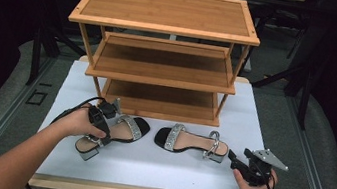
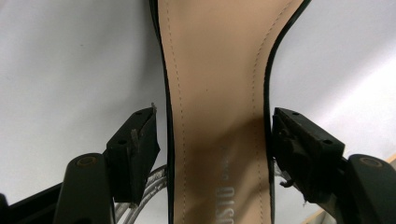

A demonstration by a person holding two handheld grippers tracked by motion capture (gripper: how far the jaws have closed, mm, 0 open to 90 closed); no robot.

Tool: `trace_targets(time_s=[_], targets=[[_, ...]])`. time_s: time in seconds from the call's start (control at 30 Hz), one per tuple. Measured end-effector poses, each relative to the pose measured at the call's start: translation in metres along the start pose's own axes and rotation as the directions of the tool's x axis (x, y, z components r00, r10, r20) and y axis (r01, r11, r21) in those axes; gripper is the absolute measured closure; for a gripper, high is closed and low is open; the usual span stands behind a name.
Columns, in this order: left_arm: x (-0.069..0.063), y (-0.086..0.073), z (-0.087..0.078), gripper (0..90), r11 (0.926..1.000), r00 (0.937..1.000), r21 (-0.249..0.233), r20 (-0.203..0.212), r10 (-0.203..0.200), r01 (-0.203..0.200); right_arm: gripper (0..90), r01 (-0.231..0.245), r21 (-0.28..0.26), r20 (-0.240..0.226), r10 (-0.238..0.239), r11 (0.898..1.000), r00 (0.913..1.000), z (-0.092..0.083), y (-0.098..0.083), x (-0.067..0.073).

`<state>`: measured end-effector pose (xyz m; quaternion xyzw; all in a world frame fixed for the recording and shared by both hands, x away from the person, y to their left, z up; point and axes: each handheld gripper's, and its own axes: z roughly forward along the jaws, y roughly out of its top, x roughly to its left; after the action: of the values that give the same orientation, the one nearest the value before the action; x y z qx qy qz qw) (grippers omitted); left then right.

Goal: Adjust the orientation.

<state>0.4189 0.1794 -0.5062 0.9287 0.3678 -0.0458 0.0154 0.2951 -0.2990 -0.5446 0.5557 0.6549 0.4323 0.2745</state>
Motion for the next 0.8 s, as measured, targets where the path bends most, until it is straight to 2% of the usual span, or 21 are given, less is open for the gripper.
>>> trace_targets(time_s=[0.17, 0.33, 0.43, 0.67, 0.8], targets=[[-0.0001, 0.0019, 0.0044, 40.2, 1.0000, 0.9999, -0.001, 0.014, -0.003, 0.003, 35.8, 0.002, -0.007, -0.002, -0.002, 1.000, 1.0000, 0.0007, -0.0003, 0.0002], [-0.0007, 0.0038, 0.0050, 40.9, 1.0000, 0.9999, 0.007, 0.011, -0.002, 0.002, 35.8, -0.001, -0.004, -0.005, 0.001, 1.000, 1.0000, 0.0018, -0.0006, 0.0013], [0.0004, 0.0048, 0.0044, 42.1, 0.9996, 0.9995, 0.019, 0.021, -0.024, 0.023, 35.8, -0.006, -0.005, -0.003, 0.006, 1.000, 1.0000, 0.0010, -0.0006, 0.0010], [0.0030, 0.0036, 0.0035, 43.0, 0.9999, 0.9996, 0.005, 0.027, -0.011, 0.011, 35.6, -0.015, 0.007, -0.003, 0.015, 1.000, 0.9999, 0.0034, -0.0001, -0.0006], [0.0026, 0.0015, -0.0003, 43.2, 0.9997, 0.9993, -0.012, 0.032, -0.021, 0.021, 35.7, -0.019, 0.011, -0.003, 0.019, 1.000, 0.9998, 0.0058, 0.0000, -0.0004]])
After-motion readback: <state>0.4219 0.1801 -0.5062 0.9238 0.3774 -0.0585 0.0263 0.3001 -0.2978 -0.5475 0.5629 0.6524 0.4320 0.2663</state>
